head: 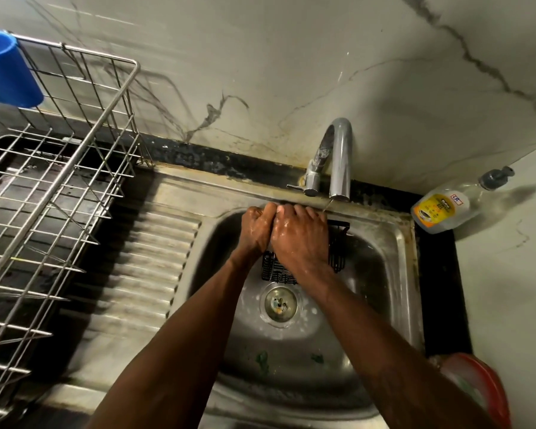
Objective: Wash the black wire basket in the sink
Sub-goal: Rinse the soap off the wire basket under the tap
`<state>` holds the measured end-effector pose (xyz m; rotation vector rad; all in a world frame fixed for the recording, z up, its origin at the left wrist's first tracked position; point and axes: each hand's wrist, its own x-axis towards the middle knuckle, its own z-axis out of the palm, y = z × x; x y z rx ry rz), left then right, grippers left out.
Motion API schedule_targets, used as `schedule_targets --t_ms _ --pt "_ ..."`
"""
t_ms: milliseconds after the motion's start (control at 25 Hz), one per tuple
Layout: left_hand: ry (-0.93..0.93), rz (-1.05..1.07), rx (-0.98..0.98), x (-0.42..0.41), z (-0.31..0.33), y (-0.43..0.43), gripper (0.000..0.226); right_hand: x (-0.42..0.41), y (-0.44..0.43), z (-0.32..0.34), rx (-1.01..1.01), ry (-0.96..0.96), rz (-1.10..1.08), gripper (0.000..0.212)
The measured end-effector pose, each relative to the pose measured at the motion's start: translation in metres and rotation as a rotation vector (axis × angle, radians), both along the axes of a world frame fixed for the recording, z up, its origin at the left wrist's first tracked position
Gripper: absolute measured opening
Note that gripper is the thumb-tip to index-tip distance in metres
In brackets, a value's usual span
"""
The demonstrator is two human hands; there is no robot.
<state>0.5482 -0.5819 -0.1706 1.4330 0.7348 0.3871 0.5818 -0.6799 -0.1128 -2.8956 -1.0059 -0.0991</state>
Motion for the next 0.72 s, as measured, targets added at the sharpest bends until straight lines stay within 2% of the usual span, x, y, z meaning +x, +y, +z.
schedule_targets --t_ms 120,240,360,440,480,560,640,680,720 --pt "-0.049 -0.047 0.045 -0.009 -0.003 0.007 0.042 -0.007 -0.001 0.001 0.03 0.032 0.133 0.039" --pt "-0.03 -0.125 0.134 -0.01 -0.007 0.0 0.037 0.023 -0.02 0.003 -0.007 0.13 0.195 0.056" --pt "0.035 -0.106 0.158 -0.007 -0.011 0.001 0.042 0.057 -0.028 0.013 0.01 0.243 0.026 0.071" --pt "0.039 -0.091 0.125 -0.005 0.0 0.006 0.044 0.059 -0.028 0.014 0.024 0.201 -0.059 0.07" --pt "0.078 -0.101 0.168 -0.001 0.008 0.007 0.046 0.055 -0.029 0.012 0.051 0.17 -0.092 0.07" --pt "0.194 -0.13 0.429 0.013 0.023 -0.001 0.058 0.045 -0.026 0.012 0.128 0.115 -0.167 0.07" --pt "0.351 -0.059 0.642 0.026 0.035 -0.016 0.066 0.039 -0.021 0.009 0.109 0.046 -0.156 0.068" --pt "0.427 -0.032 0.702 0.029 0.038 -0.019 0.063 0.038 -0.019 0.007 0.088 0.101 -0.129 0.066" --pt "0.457 -0.049 0.777 0.029 0.036 -0.02 0.058 0.041 -0.02 0.009 0.088 0.252 -0.095 0.066"
